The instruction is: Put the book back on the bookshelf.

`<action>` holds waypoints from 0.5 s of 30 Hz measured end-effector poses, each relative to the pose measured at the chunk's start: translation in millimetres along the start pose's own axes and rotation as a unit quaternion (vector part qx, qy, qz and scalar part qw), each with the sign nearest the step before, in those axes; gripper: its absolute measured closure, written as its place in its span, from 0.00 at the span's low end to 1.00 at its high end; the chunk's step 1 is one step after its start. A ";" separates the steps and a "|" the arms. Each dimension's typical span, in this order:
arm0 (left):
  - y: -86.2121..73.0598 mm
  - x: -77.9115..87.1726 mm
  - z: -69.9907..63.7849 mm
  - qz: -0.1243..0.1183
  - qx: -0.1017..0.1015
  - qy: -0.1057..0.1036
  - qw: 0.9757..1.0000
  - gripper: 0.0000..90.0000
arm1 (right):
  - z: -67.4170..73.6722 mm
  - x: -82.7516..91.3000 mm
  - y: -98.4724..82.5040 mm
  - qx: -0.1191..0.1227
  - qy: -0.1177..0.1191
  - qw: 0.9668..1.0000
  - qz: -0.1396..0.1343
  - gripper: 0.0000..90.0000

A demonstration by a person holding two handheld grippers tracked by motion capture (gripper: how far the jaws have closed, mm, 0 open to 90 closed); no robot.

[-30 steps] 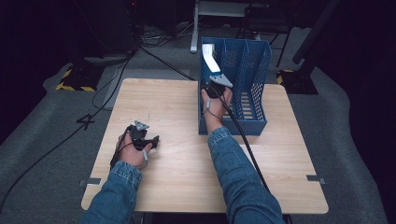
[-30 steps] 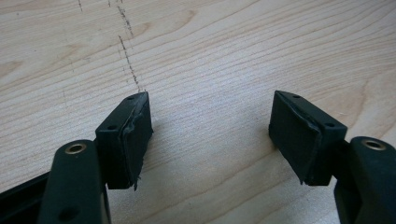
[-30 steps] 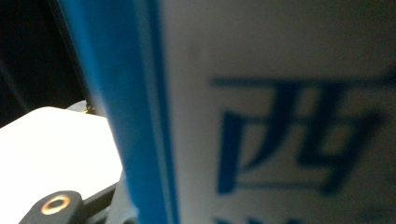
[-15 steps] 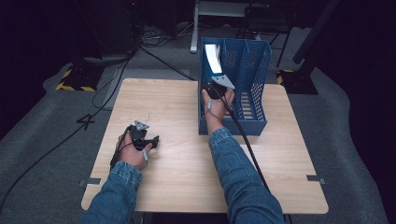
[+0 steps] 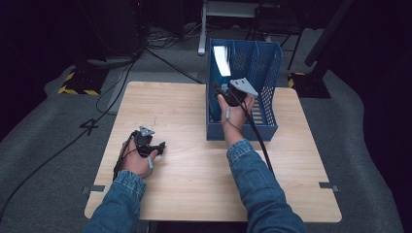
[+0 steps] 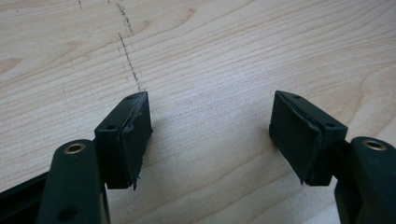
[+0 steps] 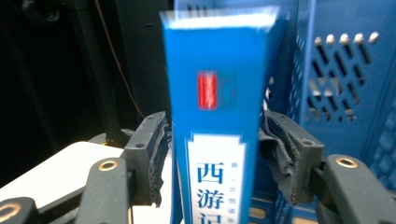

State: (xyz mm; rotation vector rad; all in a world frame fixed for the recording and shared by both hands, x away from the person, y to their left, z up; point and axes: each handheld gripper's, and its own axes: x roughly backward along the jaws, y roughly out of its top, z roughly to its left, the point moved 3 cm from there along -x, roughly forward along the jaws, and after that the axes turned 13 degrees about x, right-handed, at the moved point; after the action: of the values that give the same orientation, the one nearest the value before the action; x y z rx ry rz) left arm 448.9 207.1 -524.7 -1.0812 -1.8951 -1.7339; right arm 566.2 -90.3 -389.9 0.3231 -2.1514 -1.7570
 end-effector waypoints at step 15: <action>-21.6 24.4 13.6 -0.004 0.014 0.015 1.000 0.33 | -81.4 102.8 0.7 0.009 0.069 0.997 0.044 0.42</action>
State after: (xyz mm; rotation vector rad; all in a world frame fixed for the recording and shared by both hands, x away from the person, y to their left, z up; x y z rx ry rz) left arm 420.6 228.1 -524.9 -1.0342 -1.9018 -1.7140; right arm 504.9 -202.9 -362.8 0.3389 -2.0526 -1.6190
